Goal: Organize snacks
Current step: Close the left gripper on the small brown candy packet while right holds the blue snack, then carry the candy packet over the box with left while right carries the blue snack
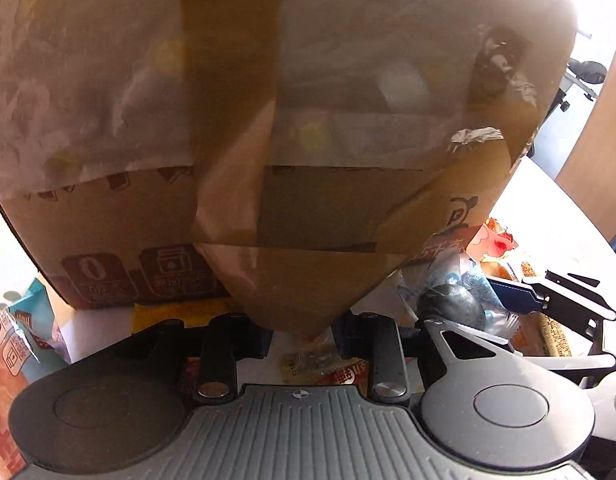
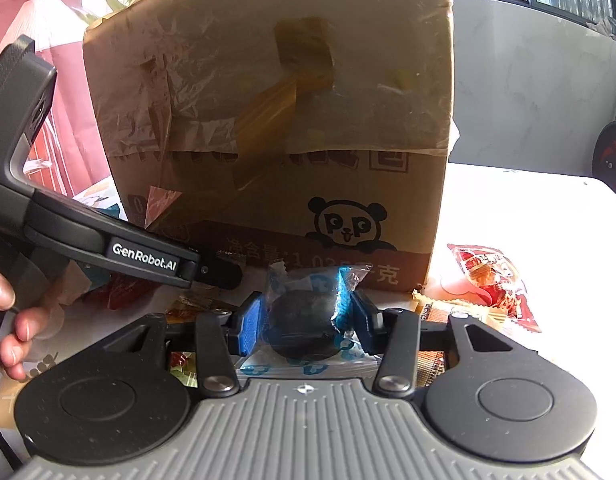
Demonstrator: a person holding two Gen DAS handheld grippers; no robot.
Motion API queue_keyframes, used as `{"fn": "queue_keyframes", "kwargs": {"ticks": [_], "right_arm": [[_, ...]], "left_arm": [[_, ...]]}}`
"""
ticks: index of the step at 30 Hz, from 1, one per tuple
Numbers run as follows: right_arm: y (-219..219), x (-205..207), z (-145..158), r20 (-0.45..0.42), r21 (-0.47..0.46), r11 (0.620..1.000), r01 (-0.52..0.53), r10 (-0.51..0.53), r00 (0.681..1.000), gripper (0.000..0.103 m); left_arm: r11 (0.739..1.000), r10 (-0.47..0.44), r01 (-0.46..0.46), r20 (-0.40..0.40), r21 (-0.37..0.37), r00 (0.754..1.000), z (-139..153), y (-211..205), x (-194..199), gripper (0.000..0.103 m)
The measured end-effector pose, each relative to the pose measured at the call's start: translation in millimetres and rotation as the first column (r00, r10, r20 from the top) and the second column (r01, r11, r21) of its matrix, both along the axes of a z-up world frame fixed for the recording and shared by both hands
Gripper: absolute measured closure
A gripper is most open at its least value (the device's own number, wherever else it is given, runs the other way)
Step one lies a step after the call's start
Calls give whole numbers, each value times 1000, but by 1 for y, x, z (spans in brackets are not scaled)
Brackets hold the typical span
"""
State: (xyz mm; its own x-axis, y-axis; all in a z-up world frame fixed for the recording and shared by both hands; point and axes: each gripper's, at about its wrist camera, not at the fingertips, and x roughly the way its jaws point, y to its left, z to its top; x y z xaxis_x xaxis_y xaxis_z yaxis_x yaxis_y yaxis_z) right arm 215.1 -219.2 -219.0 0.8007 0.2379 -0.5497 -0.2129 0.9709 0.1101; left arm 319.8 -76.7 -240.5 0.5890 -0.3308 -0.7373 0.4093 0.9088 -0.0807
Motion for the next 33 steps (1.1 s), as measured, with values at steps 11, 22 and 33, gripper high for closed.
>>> {"fn": "queue_keyframes", "kwargs": {"ticks": [11, 22, 33], "right_arm": [[2, 8, -2, -18, -7, 1000, -14, 14, 1000, 54], [6, 2, 1, 5, -13, 1000, -25, 25, 1000, 54], [1, -35, 50, 138, 2, 998, -62, 61, 989, 54]], "left_arm": [[999, -37, 37, -1, -10, 999, -1, 15, -24, 85], [998, -46, 47, 35, -43, 998, 16, 26, -47, 85], [988, -91, 112, 180, -107, 979, 66, 41, -76, 85]]}}
